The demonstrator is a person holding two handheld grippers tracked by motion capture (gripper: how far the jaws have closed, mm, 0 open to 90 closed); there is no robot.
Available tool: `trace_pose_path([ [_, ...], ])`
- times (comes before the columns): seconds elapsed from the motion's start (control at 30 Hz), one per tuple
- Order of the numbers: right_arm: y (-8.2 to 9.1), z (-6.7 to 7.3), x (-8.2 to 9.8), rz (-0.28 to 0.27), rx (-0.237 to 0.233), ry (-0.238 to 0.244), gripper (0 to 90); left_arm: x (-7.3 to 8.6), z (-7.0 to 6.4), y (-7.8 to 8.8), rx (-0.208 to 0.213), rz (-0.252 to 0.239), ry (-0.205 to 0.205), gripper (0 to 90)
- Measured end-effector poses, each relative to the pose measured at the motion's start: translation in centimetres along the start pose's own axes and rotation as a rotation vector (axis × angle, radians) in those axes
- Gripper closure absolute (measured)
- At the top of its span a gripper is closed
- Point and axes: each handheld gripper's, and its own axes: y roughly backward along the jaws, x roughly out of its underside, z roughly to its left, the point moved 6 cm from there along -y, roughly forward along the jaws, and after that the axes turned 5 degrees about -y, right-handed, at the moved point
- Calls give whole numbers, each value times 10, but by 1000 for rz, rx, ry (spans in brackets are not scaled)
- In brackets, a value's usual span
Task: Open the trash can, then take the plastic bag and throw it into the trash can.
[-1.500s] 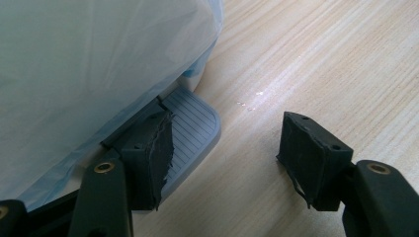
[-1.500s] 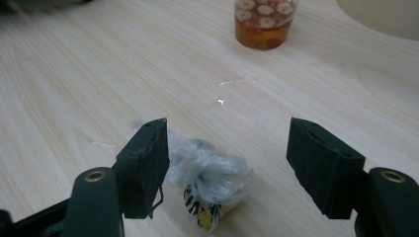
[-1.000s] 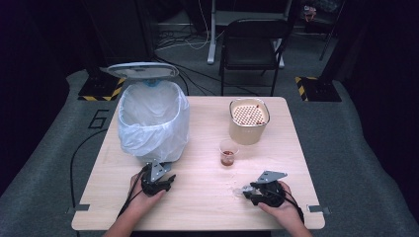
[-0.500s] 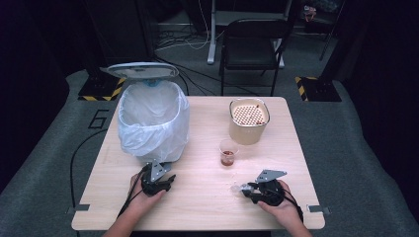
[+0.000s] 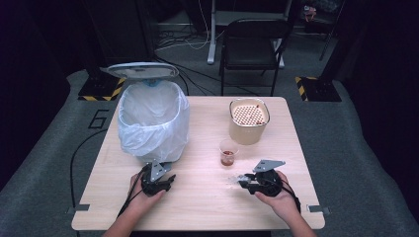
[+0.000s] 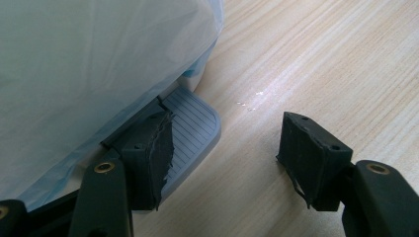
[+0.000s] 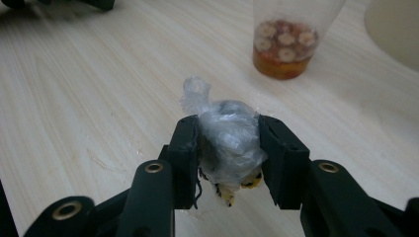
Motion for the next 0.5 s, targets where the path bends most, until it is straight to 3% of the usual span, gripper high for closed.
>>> trace_pose_path([
  [0.27,15,4,-43,-41,-19,19,611,0,0,0,-4,1,0,377],
  [0.5,21,9,-68,-63,-27,46,611,0,0,0,-3,-4,-2,377],
])
